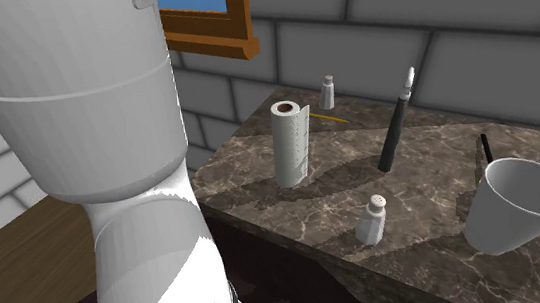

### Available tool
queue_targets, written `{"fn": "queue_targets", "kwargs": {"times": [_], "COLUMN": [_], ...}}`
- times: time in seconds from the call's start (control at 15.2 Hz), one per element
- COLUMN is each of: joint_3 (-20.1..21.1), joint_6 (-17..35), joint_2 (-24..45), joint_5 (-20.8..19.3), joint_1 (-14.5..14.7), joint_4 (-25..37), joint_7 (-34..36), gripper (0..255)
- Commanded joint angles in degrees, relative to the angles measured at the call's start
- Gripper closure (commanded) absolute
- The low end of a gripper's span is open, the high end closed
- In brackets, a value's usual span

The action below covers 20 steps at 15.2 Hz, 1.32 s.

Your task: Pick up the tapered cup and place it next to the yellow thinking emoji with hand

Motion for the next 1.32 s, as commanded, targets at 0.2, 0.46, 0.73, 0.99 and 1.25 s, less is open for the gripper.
{"fn": "queue_targets", "kwargs": {"times": [0.2, 0.46, 0.73, 0.99, 1.25], "joint_3": [0.00, 0.00, -0.53, -0.53, -0.53], "joint_6": [0.02, 0.03, -6.78, -6.78, -6.78], "joint_2": [-0.02, -0.02, -2.47, -2.47, -2.47], "joint_5": [0.00, 0.00, -1.91, -1.91, -1.91], "joint_1": [0.00, 0.00, -0.30, -0.30, -0.30], "joint_4": [-0.01, -0.01, 4.68, 4.68, 4.68], "joint_7": [0.00, 0.00, 1.27, 1.27, 1.27], "gripper": [0, 0, 0, 0, 0]}}
